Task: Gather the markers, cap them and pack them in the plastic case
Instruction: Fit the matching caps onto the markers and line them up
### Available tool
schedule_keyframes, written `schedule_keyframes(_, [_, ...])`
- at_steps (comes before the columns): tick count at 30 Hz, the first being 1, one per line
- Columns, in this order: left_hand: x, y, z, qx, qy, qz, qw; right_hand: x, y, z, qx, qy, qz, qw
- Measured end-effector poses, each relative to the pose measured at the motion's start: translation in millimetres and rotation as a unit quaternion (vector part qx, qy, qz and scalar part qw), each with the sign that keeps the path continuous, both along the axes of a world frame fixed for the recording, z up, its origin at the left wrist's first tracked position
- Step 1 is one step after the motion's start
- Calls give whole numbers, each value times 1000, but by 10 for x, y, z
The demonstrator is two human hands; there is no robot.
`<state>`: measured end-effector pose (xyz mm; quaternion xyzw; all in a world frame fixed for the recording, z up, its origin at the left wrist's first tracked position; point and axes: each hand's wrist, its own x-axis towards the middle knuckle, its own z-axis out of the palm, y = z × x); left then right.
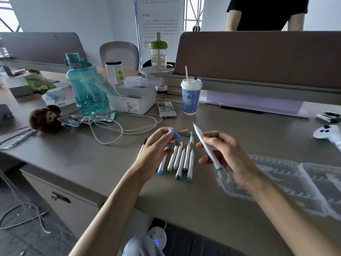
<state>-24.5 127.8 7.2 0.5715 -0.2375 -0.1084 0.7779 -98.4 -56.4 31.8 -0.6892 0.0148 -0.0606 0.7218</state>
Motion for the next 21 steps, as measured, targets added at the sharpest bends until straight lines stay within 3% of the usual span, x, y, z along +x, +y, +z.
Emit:
schedule_keyframes(11, [55, 59, 11, -95, 72, -17, 993, -45, 89, -38, -81, -82, -3, 993])
schedule_keyframes(21, [27, 56, 11, -50, 60, -27, 997, -59, 122, -88, -120, -92, 18, 988])
